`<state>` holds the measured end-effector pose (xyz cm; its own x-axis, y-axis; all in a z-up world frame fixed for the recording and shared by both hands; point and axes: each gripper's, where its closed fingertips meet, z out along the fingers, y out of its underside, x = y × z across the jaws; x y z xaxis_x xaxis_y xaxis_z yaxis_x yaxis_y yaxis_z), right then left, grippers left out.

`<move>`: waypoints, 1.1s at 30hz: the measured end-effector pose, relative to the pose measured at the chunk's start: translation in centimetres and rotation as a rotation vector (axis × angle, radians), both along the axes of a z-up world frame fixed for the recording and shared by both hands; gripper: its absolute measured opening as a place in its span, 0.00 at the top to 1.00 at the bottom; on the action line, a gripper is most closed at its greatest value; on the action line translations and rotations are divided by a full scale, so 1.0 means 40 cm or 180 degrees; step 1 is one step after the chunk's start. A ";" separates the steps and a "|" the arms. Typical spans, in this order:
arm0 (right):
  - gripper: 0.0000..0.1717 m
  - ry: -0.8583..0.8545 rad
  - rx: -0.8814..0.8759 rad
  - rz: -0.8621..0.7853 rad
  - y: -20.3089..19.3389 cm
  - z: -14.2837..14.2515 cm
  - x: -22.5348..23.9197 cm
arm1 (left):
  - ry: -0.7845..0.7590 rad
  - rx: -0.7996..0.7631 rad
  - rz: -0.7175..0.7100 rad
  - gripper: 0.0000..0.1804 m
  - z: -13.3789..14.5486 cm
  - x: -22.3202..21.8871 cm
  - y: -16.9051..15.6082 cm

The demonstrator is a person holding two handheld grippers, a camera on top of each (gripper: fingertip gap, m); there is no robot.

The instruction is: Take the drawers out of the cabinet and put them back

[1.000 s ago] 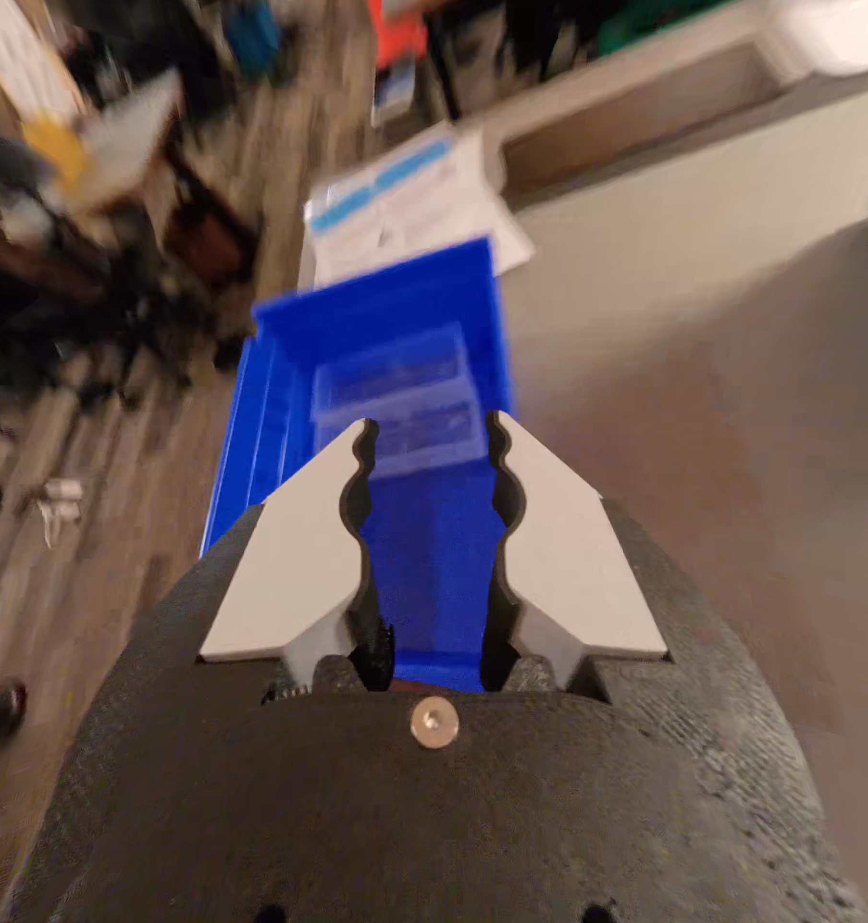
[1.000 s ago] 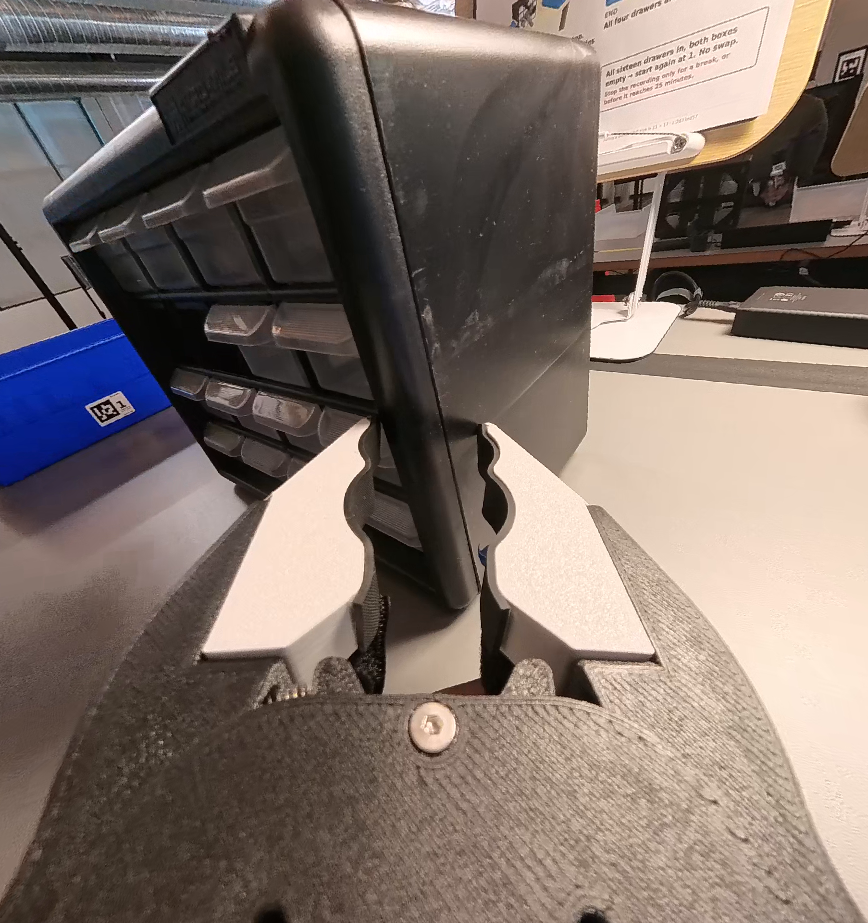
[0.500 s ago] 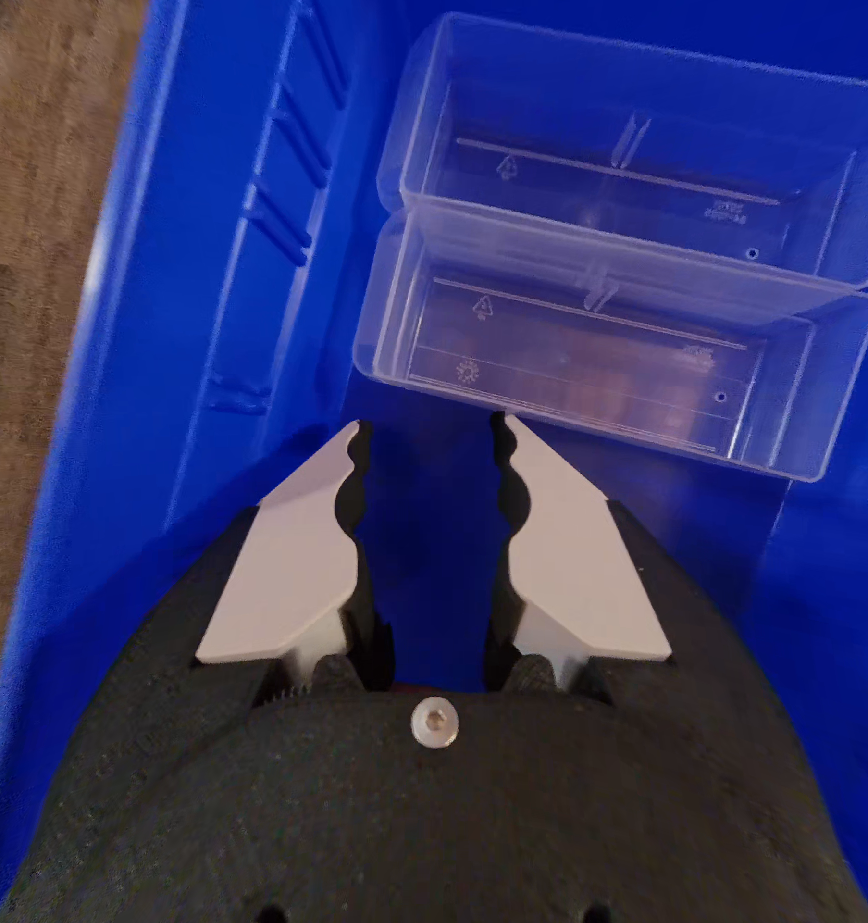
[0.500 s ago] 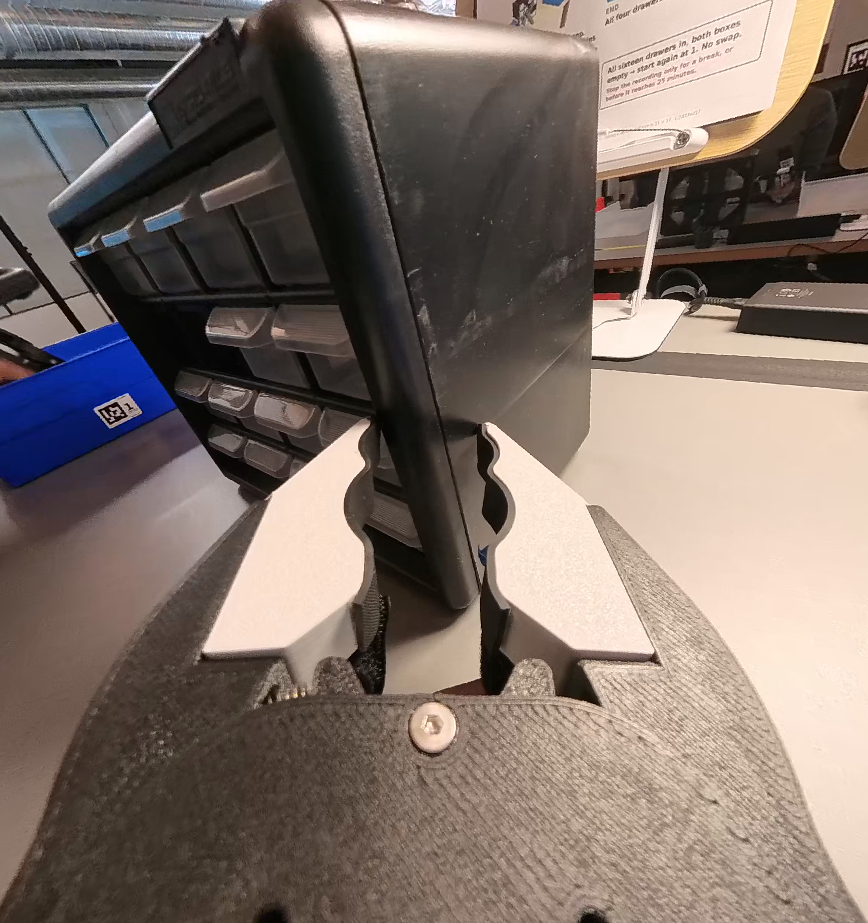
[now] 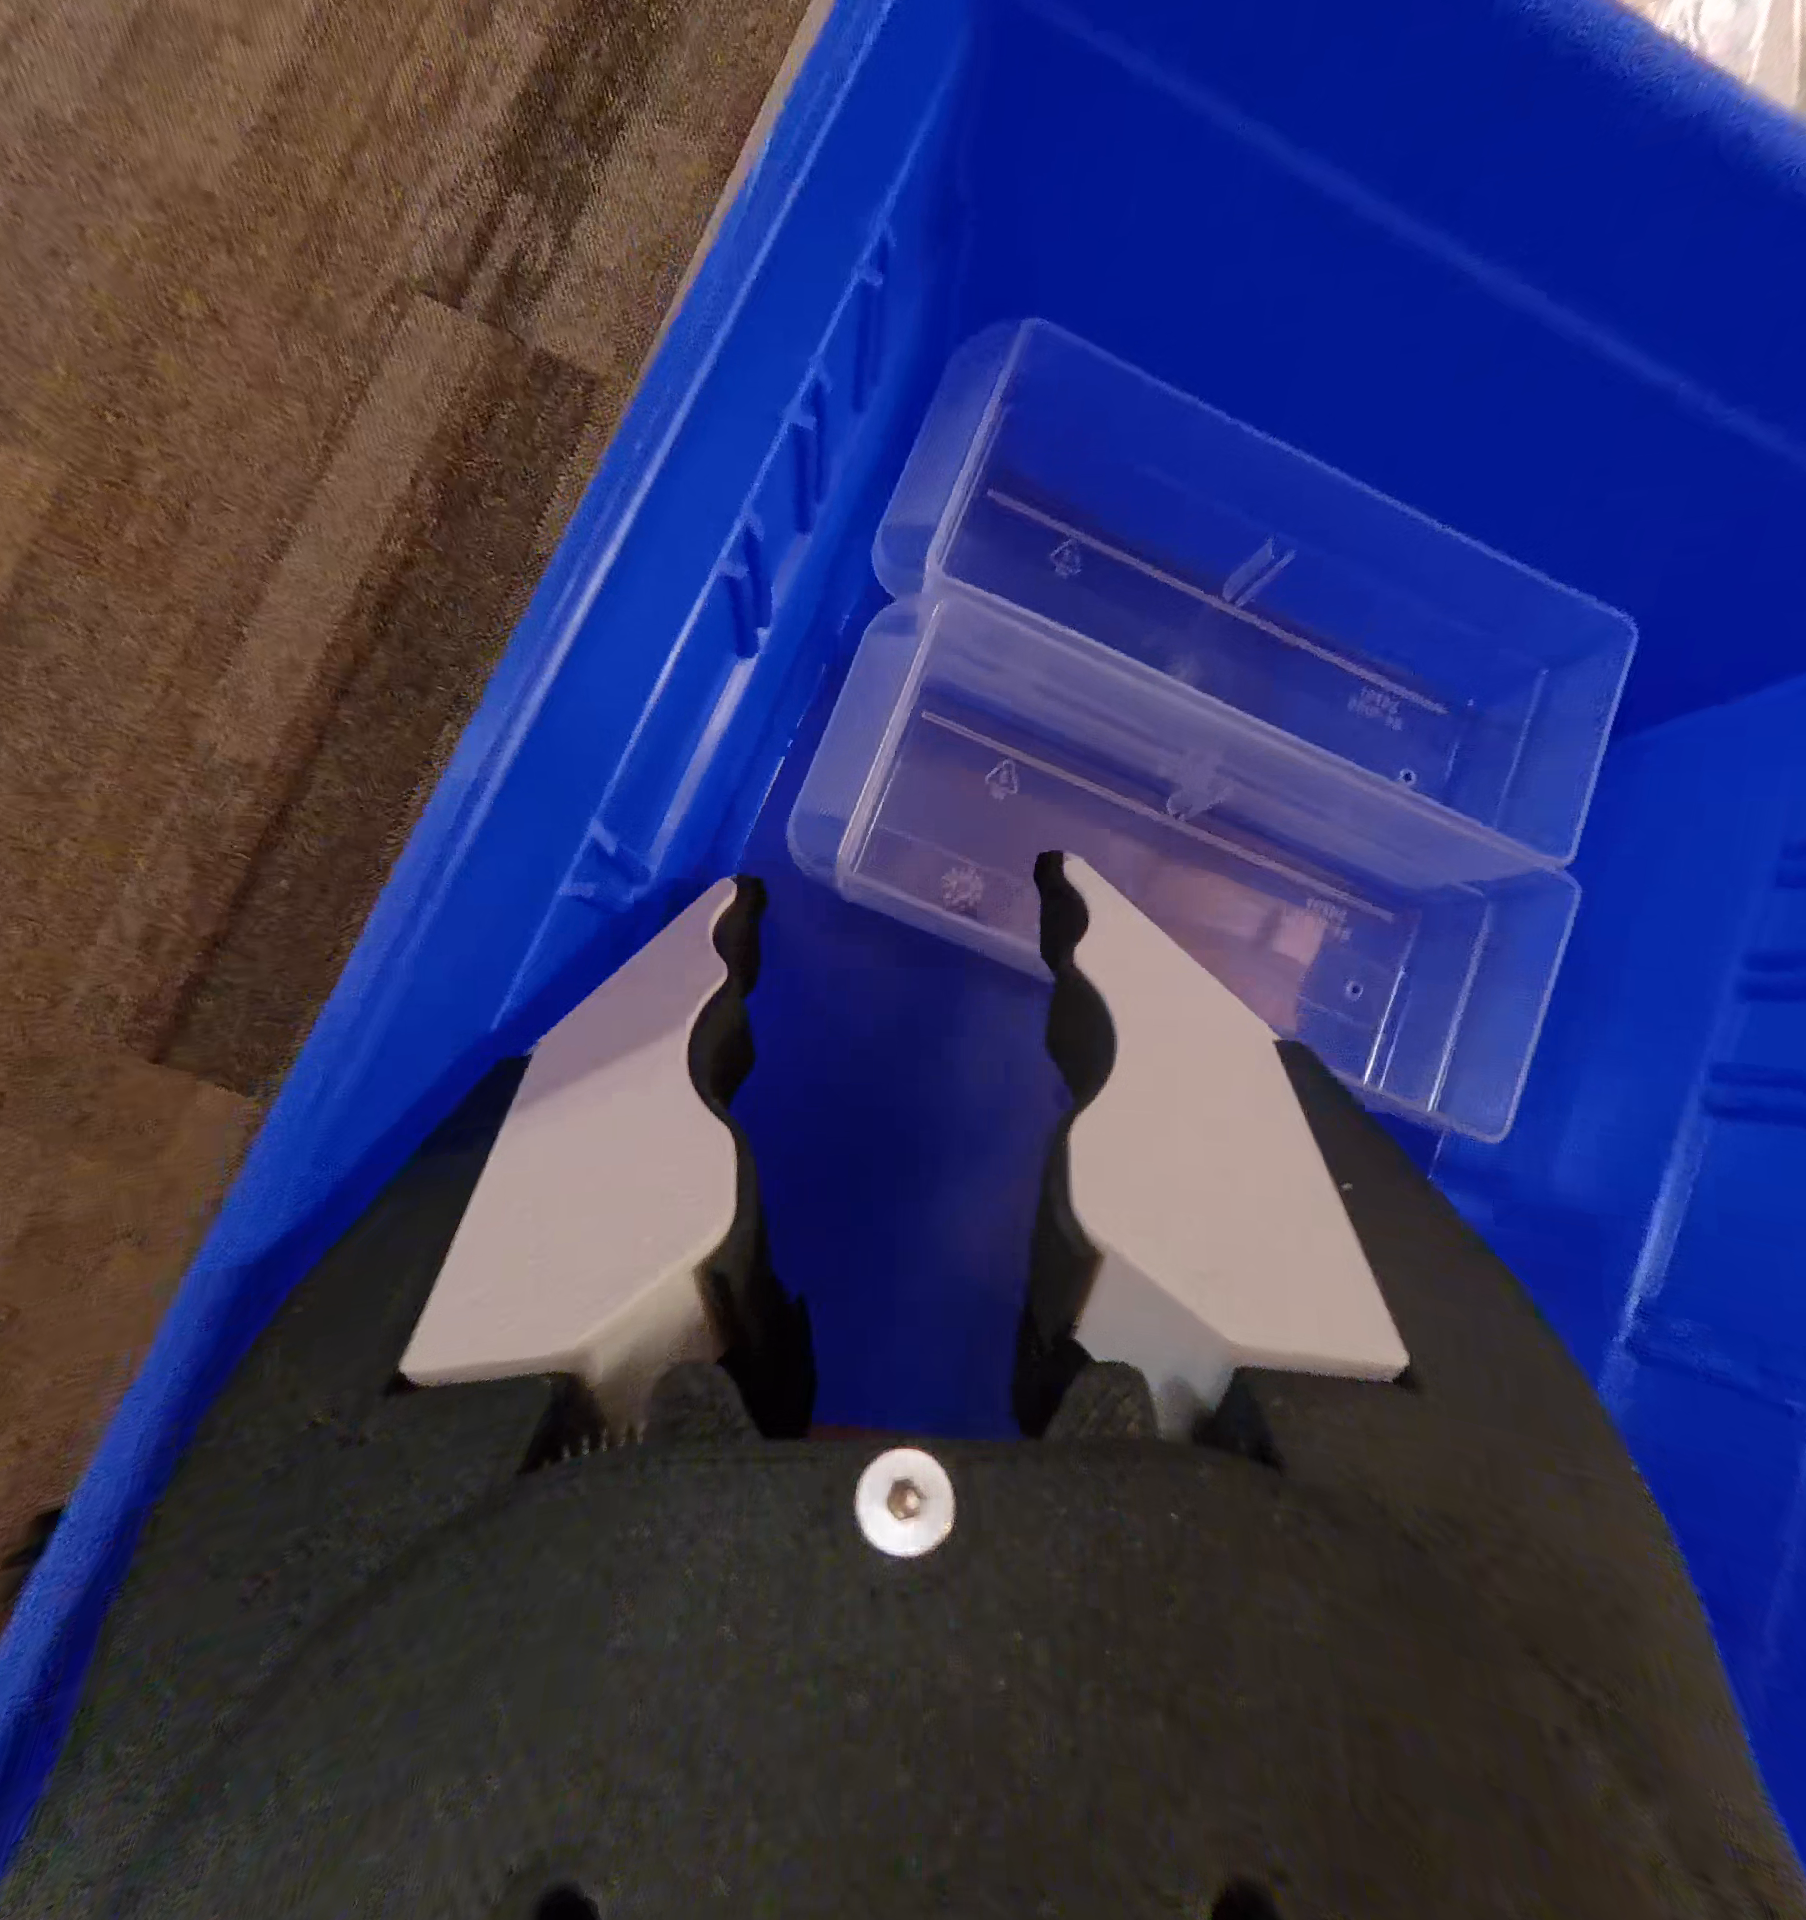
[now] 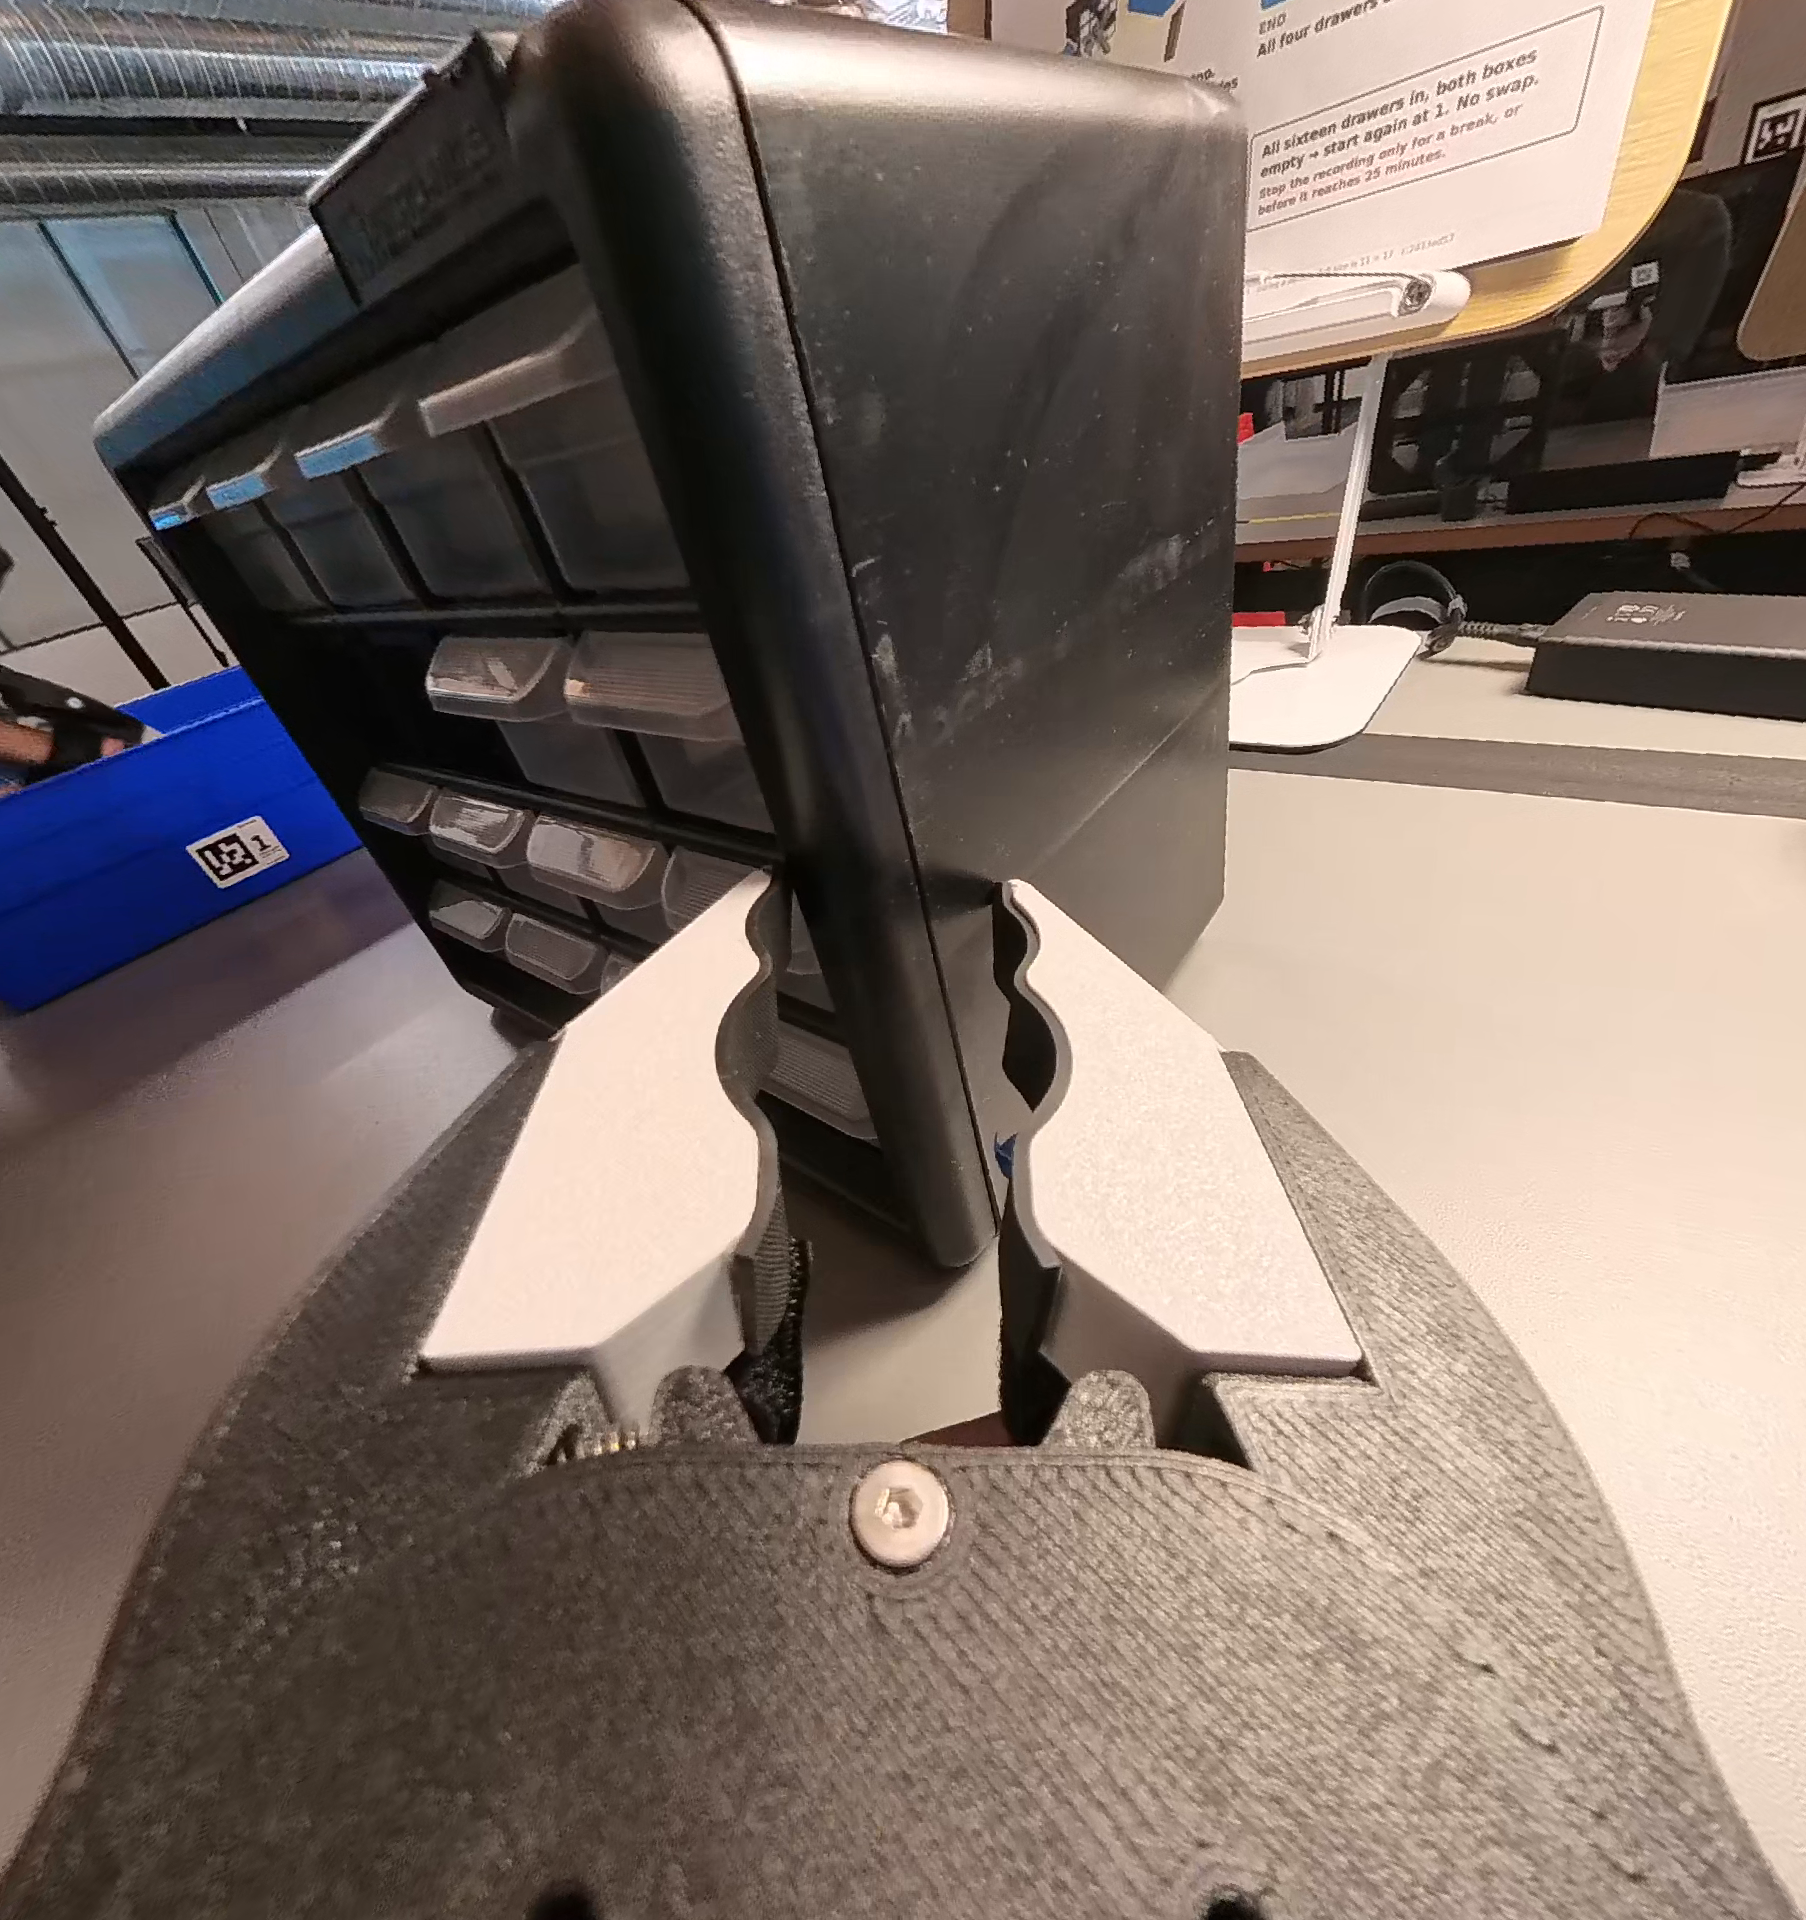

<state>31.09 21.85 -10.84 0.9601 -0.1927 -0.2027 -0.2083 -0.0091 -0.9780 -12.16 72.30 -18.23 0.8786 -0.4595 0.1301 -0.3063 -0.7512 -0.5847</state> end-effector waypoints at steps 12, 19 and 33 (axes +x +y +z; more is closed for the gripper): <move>0.76 0.0025 0.0013 0.0016 -0.001 0.000 0.001 | 0.0233 0.0552 0.0227 0.92 0.059 -0.040 0.053; 0.76 0.0027 0.0011 0.0018 0.000 0.000 0.001 | 0.0126 0.1951 0.0314 0.92 0.432 -0.104 0.005; 0.76 0.0018 0.0007 0.0012 0.000 0.000 0.001 | -0.0350 0.0343 -0.2713 0.91 0.134 0.457 -0.766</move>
<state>31.11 21.84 -10.85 0.9597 -0.1885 -0.2086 -0.2139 -0.0077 -0.9768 6.14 41.65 -12.87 0.2139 -0.9704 0.1119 -0.6774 -0.2299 -0.6988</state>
